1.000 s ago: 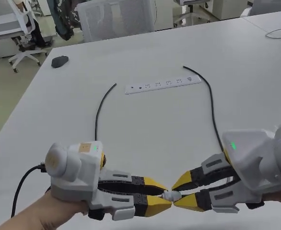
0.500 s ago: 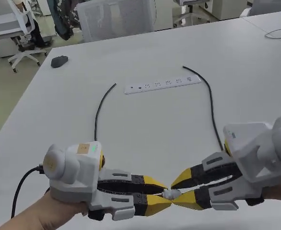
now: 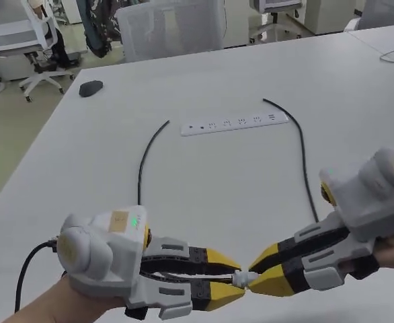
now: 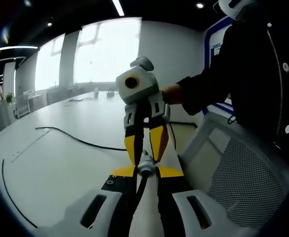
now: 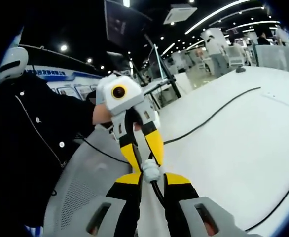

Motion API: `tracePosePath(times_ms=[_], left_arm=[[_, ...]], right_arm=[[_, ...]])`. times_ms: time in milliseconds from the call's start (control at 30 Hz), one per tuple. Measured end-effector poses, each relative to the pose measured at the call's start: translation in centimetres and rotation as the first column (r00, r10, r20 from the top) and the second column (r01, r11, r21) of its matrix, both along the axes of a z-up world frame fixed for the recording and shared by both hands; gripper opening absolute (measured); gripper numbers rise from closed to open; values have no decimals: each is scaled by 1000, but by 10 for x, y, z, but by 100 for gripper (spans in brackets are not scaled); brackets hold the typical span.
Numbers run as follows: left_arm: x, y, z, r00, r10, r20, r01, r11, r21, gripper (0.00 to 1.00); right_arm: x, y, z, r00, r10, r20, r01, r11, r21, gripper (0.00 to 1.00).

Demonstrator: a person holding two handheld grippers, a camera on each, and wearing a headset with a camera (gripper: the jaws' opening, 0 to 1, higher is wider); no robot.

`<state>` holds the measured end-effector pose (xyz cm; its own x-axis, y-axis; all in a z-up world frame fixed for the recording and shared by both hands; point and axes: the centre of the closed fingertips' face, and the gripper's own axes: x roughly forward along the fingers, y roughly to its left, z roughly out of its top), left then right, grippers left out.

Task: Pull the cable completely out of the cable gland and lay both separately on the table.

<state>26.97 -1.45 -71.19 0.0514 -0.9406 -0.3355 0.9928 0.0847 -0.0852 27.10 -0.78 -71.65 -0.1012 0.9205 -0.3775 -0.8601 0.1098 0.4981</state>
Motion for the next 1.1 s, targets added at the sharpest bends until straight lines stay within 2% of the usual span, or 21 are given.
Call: tracePosePath(times_ms=[200,300,367,400,433,467,533,567,600,633,700,733,767,800,833,867,900,1000,1067,1100], left_arm=[[0,1,2,1000,-5,20,5,1000,2,15],[-1,1,1,1000,-8,18,8,1000,2,15],[-1,1,1,1000,-10,20,10,1000,2,15],[-1,1,1,1000,-9,19,9,1000,1,15],[-1,1,1,1000,-8,19,8,1000,0,15],[0,1,1,1000,-3,11,3,1000,0,15],[1,1,0,1000,1,0,-1,1000,-2,15],[1,0,0,1000,2,-15,-2,1000,-7,15],[1,0,0,999,5,-35,-6,1000,-9,15],[3,1,-1,999,9,-39,-9,1000,-10,15],[3,0,0,998,15,-56,-16,1000,-18,15],[4,0,0,997,26,-76,-27,999,-21,15],[4,0,-1,996,25,-83,-27,999,-22,15],[4,-1,-1,994,38,-106,-41,999,-24,15],[5,-1,-2,993,42,-113,-46,999,-27,15],[5,-1,-2,989,50,-141,-56,998,-35,15],[6,-1,-2,986,56,-154,-62,997,-38,15],[6,-1,-3,984,62,-169,-70,997,-41,15],[5,-1,-4,982,66,-177,-74,997,-39,15],[5,-1,-4,982,67,-174,-74,997,-37,15]], right_arm=[[-6,3,3,999,16,-28,-16,1000,12,9],[-8,4,4,1000,21,-22,-20,1000,5,9],[-10,4,5,1000,28,10,-28,1000,2,9],[-9,3,5,998,35,56,-35,999,-2,9],[-8,3,5,996,34,77,-34,999,-6,8],[-8,3,5,990,41,136,-39,999,-19,8],[-7,3,4,978,53,204,-47,998,-32,8],[-9,3,3,970,63,235,-55,998,-42,8],[-9,3,3,967,67,246,-57,997,-45,8],[-8,3,3,954,72,292,-59,997,-53,8],[-8,2,3,940,76,333,-59,996,-61,8],[-6,2,2,928,79,365,-58,996,-67,8],[-8,2,2,931,81,355,-59,996,-71,8],[-7,1,1,924,84,373,-59,995,-78,8],[-5,1,1,904,92,419,-61,994,-86,8],[-5,1,1,900,95,426,-62,994,-89,8],[-5,0,0,889,100,446,-63,993,-97,8],[-4,0,-1,864,112,491,-65,991,-113,8],[-4,0,-4,831,136,539,-70,987,-143,8],[-4,0,-4,820,141,554,-69,986,-149,8]])
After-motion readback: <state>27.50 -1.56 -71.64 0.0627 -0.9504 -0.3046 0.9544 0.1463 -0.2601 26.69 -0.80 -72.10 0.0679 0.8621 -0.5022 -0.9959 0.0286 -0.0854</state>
